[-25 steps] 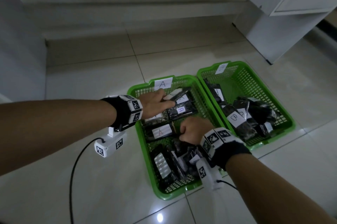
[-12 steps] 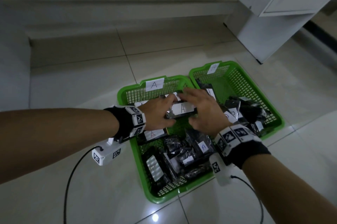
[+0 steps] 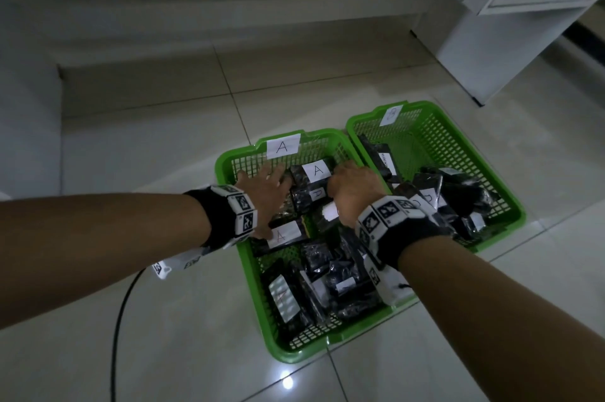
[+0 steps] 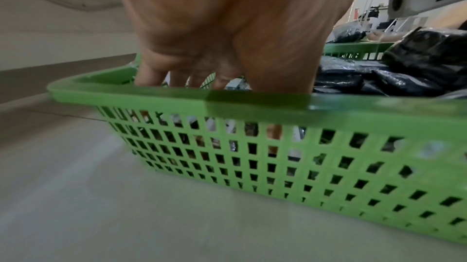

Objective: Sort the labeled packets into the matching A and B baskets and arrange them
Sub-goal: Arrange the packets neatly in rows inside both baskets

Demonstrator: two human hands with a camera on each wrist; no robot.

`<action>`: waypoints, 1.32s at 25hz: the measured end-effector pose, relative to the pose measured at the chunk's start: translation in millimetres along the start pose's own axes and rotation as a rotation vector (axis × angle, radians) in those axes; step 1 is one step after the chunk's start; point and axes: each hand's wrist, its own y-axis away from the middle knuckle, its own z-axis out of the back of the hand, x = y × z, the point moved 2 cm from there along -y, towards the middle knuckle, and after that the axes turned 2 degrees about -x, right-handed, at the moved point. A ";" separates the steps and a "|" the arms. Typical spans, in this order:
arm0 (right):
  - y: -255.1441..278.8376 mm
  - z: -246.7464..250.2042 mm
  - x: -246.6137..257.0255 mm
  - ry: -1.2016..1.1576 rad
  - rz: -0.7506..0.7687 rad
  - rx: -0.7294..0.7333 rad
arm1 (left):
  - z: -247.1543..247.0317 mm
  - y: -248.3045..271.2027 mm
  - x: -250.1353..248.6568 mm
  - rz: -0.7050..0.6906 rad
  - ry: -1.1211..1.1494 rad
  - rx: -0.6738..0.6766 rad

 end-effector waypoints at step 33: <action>74.7 -60.9 -32.9 -0.835 -0.283 -0.365 | -8.9 10.2 -17.3 -0.173 -0.055 -0.026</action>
